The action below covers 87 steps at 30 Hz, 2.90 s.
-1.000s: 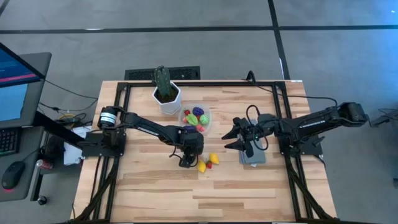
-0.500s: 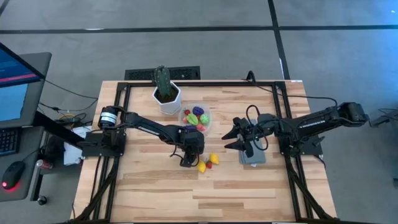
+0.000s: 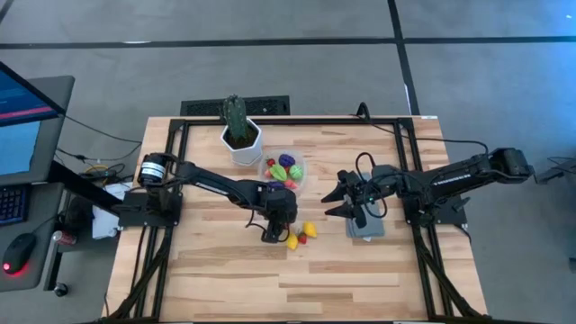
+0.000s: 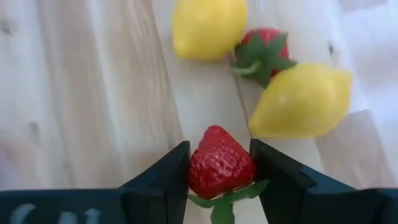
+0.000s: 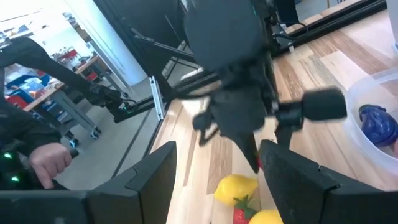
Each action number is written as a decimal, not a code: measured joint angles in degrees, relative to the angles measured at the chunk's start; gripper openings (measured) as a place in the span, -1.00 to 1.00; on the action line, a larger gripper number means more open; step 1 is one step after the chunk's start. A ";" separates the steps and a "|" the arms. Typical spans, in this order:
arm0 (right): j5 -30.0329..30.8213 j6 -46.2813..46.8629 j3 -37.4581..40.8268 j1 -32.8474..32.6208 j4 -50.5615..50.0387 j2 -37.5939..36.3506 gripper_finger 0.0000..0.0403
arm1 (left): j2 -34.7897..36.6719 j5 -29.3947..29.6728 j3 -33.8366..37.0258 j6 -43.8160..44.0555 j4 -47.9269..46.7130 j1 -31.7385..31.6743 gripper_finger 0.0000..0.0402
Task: Pick and placing Produce into tupperware
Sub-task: Put the left strawberry into the transparent bin
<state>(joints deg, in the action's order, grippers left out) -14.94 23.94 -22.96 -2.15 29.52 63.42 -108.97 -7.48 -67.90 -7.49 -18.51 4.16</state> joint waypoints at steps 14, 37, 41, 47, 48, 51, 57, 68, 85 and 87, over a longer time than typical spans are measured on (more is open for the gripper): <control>-0.02 -0.03 0.00 0.00 -0.95 0.00 0.26 | 3.69 6.14 -12.53 -2.57 -13.56 -0.02 -0.29; -0.02 2.61 0.00 0.00 -0.79 0.00 0.26 | 4.88 11.38 -15.11 -8.39 -13.79 -13.89 -0.29; 0.00 2.64 0.00 0.00 -0.79 0.00 0.26 | 4.87 10.75 -15.11 -8.37 -13.66 -16.17 -0.29; 0.03 2.64 0.00 -0.01 -0.77 0.00 0.26 | 4.87 10.31 -15.11 -8.37 -13.24 -17.93 -0.29; 0.03 2.64 0.00 0.00 -0.77 0.00 0.26 | 4.87 10.22 -15.11 -8.37 -13.20 -18.11 -0.28; 0.03 2.64 0.00 -0.02 -0.77 0.00 0.26 | 4.85 9.35 -15.08 -8.39 -13.11 -18.57 -0.28; 0.13 2.64 0.00 -0.02 -0.77 0.00 0.26 | 4.85 9.32 -15.08 -8.37 -11.64 -18.60 -0.28; 0.13 2.67 0.00 -0.01 -0.77 0.00 0.26 | 4.77 7.85 -11.14 -7.57 -9.14 -18.69 -0.28; 1.52 2.64 0.00 0.02 -0.36 0.00 0.26 | 3.62 5.75 -7.51 -4.75 -4.10 -18.62 -0.28; 1.54 2.65 0.00 0.02 -0.35 0.00 0.26 | 2.34 4.97 -7.60 -4.45 -2.67 -18.41 -0.28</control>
<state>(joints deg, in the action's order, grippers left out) -13.41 26.59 -22.96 -2.13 29.17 63.42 -106.63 -2.50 -75.50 -11.94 -21.18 -14.24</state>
